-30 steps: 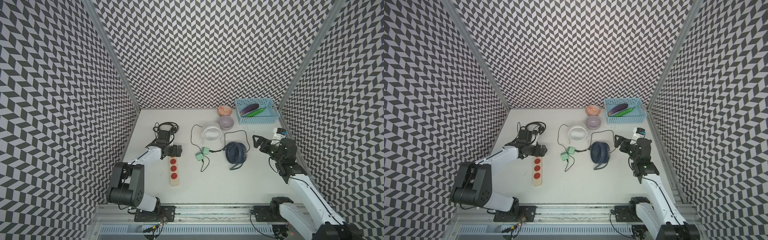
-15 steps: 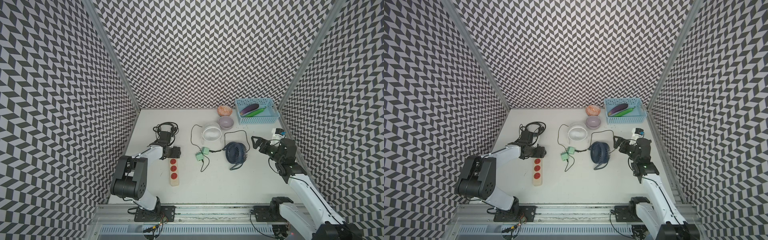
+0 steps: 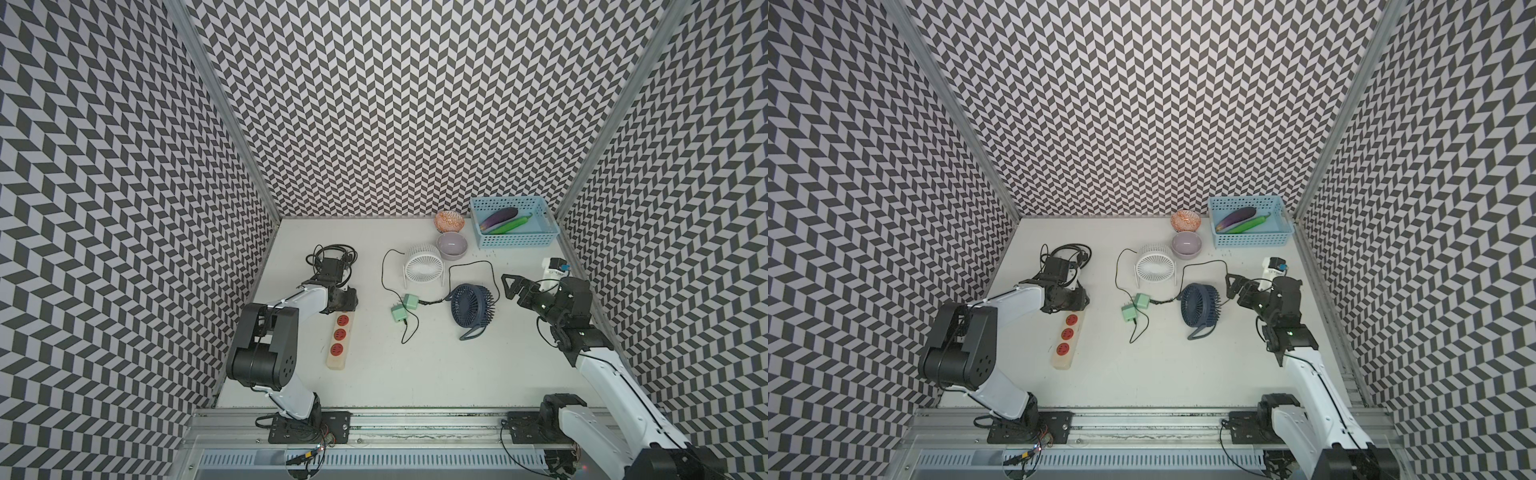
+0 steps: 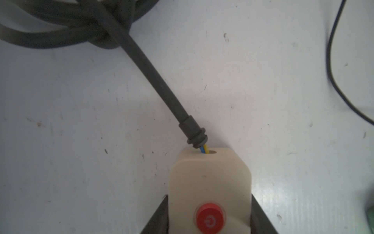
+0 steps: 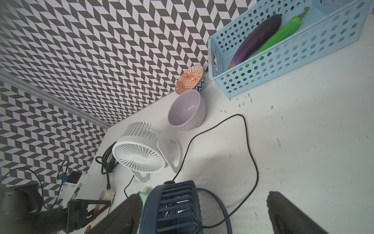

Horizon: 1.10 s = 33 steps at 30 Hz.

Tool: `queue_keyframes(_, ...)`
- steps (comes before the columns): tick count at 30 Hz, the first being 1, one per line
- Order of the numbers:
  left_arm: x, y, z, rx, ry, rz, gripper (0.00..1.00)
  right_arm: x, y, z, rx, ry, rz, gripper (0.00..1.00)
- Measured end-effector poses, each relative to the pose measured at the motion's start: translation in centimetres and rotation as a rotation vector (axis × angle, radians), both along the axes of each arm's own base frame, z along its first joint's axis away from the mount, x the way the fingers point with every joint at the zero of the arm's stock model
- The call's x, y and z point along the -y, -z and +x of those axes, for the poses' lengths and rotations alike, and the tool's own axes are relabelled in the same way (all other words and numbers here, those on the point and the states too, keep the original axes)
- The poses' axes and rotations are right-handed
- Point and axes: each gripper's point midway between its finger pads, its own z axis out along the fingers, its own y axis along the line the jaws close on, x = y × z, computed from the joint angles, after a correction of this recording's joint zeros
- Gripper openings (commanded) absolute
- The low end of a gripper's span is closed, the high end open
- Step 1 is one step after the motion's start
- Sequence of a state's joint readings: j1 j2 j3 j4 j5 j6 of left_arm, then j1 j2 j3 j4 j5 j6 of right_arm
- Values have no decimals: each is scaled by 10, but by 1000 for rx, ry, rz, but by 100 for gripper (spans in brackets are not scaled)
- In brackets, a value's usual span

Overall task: Plug the desk fan into the power strip
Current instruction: Move the fan to the center of the board.

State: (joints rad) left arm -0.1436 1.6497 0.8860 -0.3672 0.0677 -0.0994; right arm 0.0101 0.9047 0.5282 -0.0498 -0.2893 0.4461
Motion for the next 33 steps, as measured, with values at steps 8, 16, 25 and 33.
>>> queue_keyframes(8, 3, 0, 15, -21, -6, 1, 30, -1, 7, 1, -26, -3, 1, 100)
queue_keyframes(16, 11, -1, 33, -36, -13, -8, 30, -5, 6, 1, -28, -31, 2, 100)
queue_keyframes(25, 34, -1, 56, -42, -3, -13, 38, -32, -3, -2, -5, -125, -7, 100)
queue_keyframes(33, 39, -1, 58, -52, -6, -35, 62, -88, -16, -11, 32, -308, -62, 100)
